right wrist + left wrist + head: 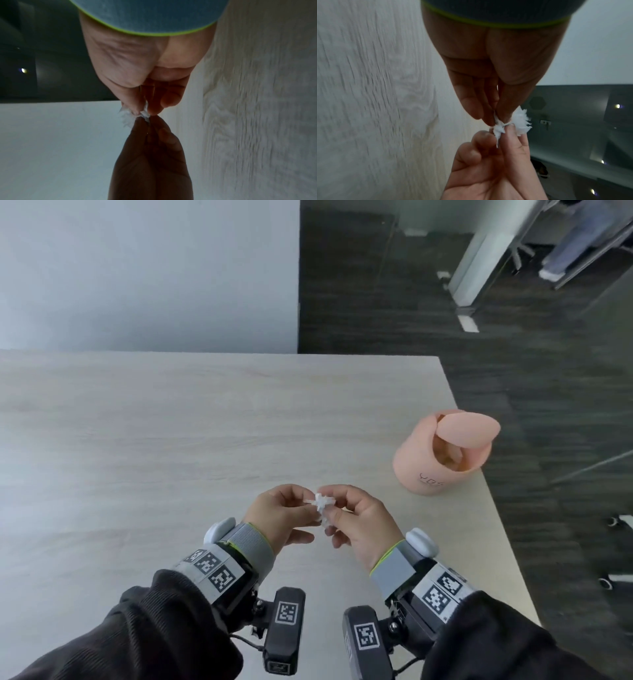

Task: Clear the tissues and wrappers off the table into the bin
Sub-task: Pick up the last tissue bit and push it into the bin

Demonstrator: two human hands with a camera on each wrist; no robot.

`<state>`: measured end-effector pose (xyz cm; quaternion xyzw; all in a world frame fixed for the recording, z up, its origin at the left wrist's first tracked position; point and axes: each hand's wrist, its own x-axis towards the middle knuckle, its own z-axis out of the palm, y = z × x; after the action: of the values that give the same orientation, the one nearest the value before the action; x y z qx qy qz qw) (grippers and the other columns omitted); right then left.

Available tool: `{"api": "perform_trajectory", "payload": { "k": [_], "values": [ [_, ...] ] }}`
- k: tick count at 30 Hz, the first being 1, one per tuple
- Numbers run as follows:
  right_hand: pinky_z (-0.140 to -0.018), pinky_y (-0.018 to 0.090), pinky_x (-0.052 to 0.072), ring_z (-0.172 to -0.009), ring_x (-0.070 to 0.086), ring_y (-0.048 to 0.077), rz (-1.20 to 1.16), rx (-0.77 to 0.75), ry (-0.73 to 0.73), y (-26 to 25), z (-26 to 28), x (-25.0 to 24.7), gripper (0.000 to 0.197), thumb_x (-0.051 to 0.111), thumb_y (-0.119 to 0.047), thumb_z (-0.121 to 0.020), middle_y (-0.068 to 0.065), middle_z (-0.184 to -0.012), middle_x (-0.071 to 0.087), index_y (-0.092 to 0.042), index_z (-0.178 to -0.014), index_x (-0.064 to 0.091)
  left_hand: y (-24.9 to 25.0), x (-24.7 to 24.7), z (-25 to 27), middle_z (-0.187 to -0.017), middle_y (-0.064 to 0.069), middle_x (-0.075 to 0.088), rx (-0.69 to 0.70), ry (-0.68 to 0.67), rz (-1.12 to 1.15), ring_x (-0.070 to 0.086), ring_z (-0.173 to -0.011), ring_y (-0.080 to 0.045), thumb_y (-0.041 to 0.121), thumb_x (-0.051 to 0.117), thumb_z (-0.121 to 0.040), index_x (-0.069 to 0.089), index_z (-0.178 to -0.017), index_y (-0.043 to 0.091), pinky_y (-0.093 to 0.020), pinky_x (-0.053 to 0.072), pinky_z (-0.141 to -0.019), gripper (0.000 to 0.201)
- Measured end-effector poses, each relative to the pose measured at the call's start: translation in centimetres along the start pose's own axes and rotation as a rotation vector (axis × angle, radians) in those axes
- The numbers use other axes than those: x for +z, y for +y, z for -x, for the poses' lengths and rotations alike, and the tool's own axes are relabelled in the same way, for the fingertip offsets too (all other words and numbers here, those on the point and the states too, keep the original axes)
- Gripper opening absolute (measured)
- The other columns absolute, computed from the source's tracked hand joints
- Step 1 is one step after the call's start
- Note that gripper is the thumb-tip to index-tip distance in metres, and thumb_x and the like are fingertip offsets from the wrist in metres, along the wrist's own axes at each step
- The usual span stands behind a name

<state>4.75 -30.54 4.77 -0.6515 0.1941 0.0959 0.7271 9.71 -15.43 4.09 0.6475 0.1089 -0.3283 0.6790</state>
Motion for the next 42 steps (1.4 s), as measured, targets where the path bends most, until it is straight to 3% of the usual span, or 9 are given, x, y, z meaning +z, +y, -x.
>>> {"api": "perform_trajectory", "payload": {
  "k": [5,9,12,16,20,26,34,39,42],
  "values": [
    [-0.044,0.025,0.04,-0.051,0.051,0.016,0.033,0.017,0.08,-0.6,1.5,-6.7,0.031,0.053,0.007,-0.083,0.009,-0.066,0.059,-0.015,-0.074,0.071,0.3,6.6,-0.7,-0.082,-0.011,0.07,0.004,-0.083,-0.1,0.073,-0.075,-0.021,-0.004,0.066,-0.085,0.066,-0.087,0.008,-0.032,0.058,-0.056,0.012],
    [-0.046,0.022,0.042,-0.042,0.05,0.008,0.16,-0.066,0.451,-2.2,1.3,-13.8,0.02,0.06,-0.004,-0.084,0.007,-0.063,0.062,-0.019,-0.077,0.072,1.1,11.3,-2.4,-0.094,-0.012,0.075,0.056,-0.093,-0.359,0.075,-0.082,-0.017,0.01,0.068,-0.087,0.07,-0.086,0.011,-0.036,0.062,-0.065,0.003],
    [-0.06,0.024,0.048,-0.06,0.062,0.009,0.429,-0.309,0.65,-2.8,0.2,-17.6,0.021,0.064,-0.013,-0.082,-0.004,-0.08,0.068,-0.031,-0.087,0.075,1.7,12.7,-3.7,-0.085,0.002,0.076,0.126,-0.055,-0.566,0.073,-0.08,-0.009,0.019,0.065,-0.087,0.072,-0.084,0.02,-0.03,0.061,-0.066,0.007],
    [-0.07,0.022,0.049,-0.086,0.062,0.004,0.848,-0.489,0.56,-2.8,-1.3,-20.5,0.025,0.061,-0.016,-0.085,-0.015,-0.105,0.069,-0.034,-0.099,0.072,2.8,14.1,-5.2,-0.078,0.007,0.075,0.128,-0.03,-0.699,0.072,-0.083,-0.017,0.028,0.064,-0.085,0.072,-0.081,0.029,-0.036,0.06,-0.072,0.009],
    [-0.049,0.026,0.041,-0.066,0.063,0.017,1.109,-0.568,0.507,-2.5,-2.5,-21.0,0.01,0.059,-0.024,-0.085,-0.011,-0.087,0.069,-0.031,-0.091,0.063,3.8,15.4,-6.3,-0.076,0.009,0.075,0.161,-0.001,-0.779,0.071,-0.082,-0.016,0.031,0.062,-0.085,0.071,-0.08,0.032,-0.042,0.06,-0.078,0.011],
    [-0.045,0.029,0.046,-0.058,0.06,0.022,1.139,-0.586,0.439,-2.0,-3.5,-20.5,0.017,0.05,-0.035,-0.087,-0.007,-0.076,0.069,-0.03,-0.085,0.066,5.0,17.2,-7.6,-0.099,0.016,0.068,0.285,0.028,-0.79,0.069,-0.084,-0.011,0.031,0.062,-0.086,0.062,-0.094,0.038,-0.036,0.059,-0.071,0.011],
    [-0.054,0.033,0.05,-0.068,0.06,0.021,1.205,-0.459,0.254,-2.6,-3.3,-20.5,0.035,0.032,-0.054,-0.089,-0.011,-0.091,0.064,-0.03,-0.089,0.058,5.5,19.2,-10.0,-0.14,0.014,0.047,0.343,0.029,-0.762,0.065,-0.103,-0.011,0.028,0.071,-0.08,0.044,-0.135,0.043,-0.031,0.055,-0.08,0.063],
    [-0.055,0.033,0.053,-0.077,0.067,0.015,1.067,-0.671,0.296,-2.1,-1.9,-20.8,0.024,0.051,-0.034,-0.09,-0.016,-0.112,0.066,-0.032,-0.109,0.065,5.4,19.9,-10.8,-0.136,0.011,0.056,0.322,0.049,-0.771,0.062,-0.11,-0.019,0.032,0.063,-0.084,0.045,-0.134,0.046,-0.044,0.051,-0.094,0.055],
    [-0.053,0.033,0.052,-0.078,0.066,0.014,1.084,-0.724,0.28,-1.7,-1.3,-20.5,0.025,0.053,-0.03,-0.089,-0.016,-0.119,0.062,-0.027,-0.11,0.065,5.2,20.0,-10.6,-0.127,0.011,0.06,0.314,0.063,-0.767,0.066,-0.1,-0.022,0.031,0.059,-0.085,0.046,-0.133,0.046,-0.044,0.057,-0.082,0.052]
  ]
}}
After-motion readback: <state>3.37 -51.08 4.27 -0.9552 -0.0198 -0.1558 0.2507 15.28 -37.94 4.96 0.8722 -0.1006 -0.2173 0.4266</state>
